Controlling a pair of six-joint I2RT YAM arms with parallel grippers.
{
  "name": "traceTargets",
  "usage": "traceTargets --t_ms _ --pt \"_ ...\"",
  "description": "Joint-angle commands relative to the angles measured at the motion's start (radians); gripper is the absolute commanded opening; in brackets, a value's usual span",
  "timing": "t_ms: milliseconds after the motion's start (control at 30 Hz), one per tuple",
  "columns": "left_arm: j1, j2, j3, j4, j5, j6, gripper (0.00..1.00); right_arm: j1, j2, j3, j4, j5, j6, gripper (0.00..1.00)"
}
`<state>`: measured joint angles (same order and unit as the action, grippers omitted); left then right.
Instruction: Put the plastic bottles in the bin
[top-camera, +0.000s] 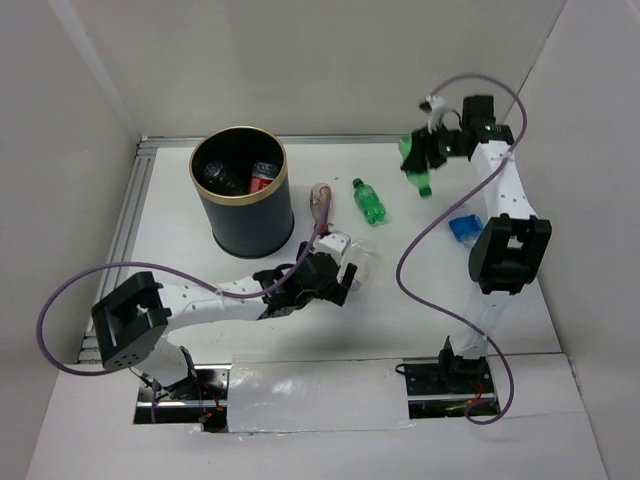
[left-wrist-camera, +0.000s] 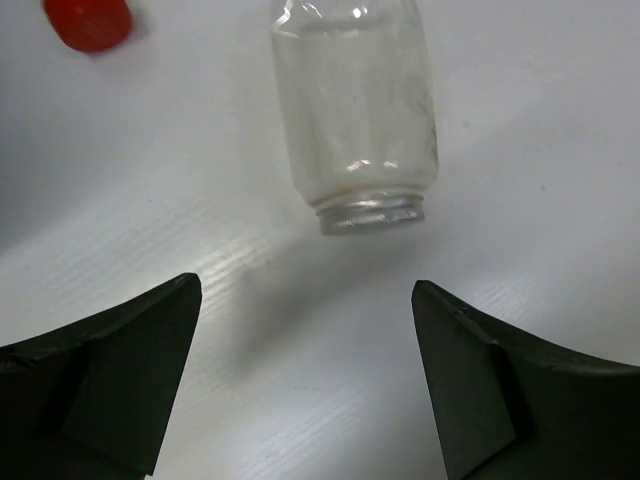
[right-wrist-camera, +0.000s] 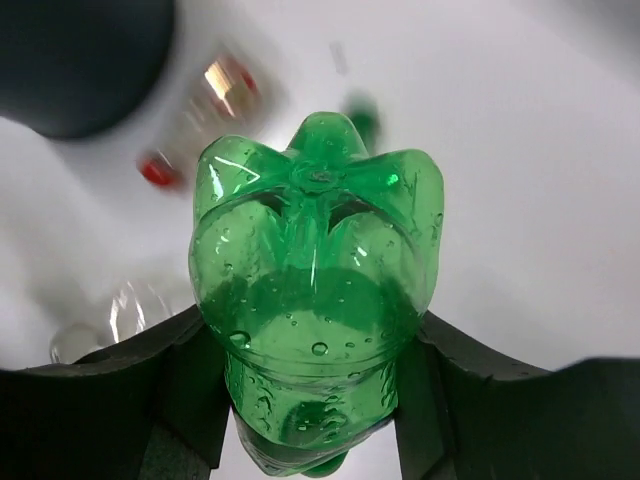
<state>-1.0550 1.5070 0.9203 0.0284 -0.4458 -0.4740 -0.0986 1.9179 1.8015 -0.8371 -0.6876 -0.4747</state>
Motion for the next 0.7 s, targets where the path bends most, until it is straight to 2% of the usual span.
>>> traceTargets --t_ms 0,33,67,100,167,233,333,367,433,500,533,567,600,667 --pt "-0.032 0.025 0.000 0.149 0.009 -0.064 0.99 0.111 -0.034 0.243 -0.008 -0.329 -0.131 0.13" --pt "-0.033 0.025 0.000 0.160 0.009 -0.064 0.99 0.166 -0.034 0.287 0.048 -0.416 -0.118 0.13" --pt "-0.033 0.038 -0.009 0.160 0.009 -0.064 0.99 0.198 -0.049 0.288 0.232 -0.438 -0.082 0.12" --pt "-0.033 0.038 -0.009 0.182 0.030 -0.064 0.99 0.236 -0.059 0.277 0.348 -0.438 0.017 0.12" --pt "-0.042 0.048 -0.020 0.212 0.030 -0.055 0.99 0.356 -0.059 0.268 0.596 -0.385 0.076 0.14" --pt "-0.051 0.058 -0.020 0.222 0.030 -0.045 0.99 0.469 -0.011 0.376 0.660 -0.319 0.076 0.15" --pt "-0.060 0.058 -0.020 0.222 0.018 -0.045 0.99 0.552 0.145 0.554 0.698 -0.309 0.155 0.18" --pt "-0.060 0.058 -0.029 0.222 0.018 -0.045 0.99 0.600 0.188 0.679 0.698 -0.291 0.171 0.18" --pt "-0.069 0.067 -0.029 0.222 0.007 -0.045 0.99 0.640 0.285 0.754 0.753 -0.267 0.229 0.18" --pt "-0.069 0.079 -0.029 0.222 -0.002 -0.045 0.99 0.686 0.325 0.771 0.823 -0.244 0.260 0.23" --pt "-0.069 0.093 -0.029 0.222 -0.011 -0.045 0.99 0.700 0.325 0.748 0.846 -0.230 0.275 0.27" --pt "-0.069 0.102 -0.029 0.213 -0.020 -0.034 0.99 0.711 0.334 0.731 0.868 -0.204 0.328 0.38" --pt "-0.069 0.111 -0.011 0.212 -0.021 -0.034 0.99 0.723 0.334 0.705 0.881 -0.204 0.346 0.70" --pt "-0.069 0.143 0.011 0.199 -0.054 -0.023 0.99 0.734 0.346 0.705 0.845 -0.169 0.346 0.87"
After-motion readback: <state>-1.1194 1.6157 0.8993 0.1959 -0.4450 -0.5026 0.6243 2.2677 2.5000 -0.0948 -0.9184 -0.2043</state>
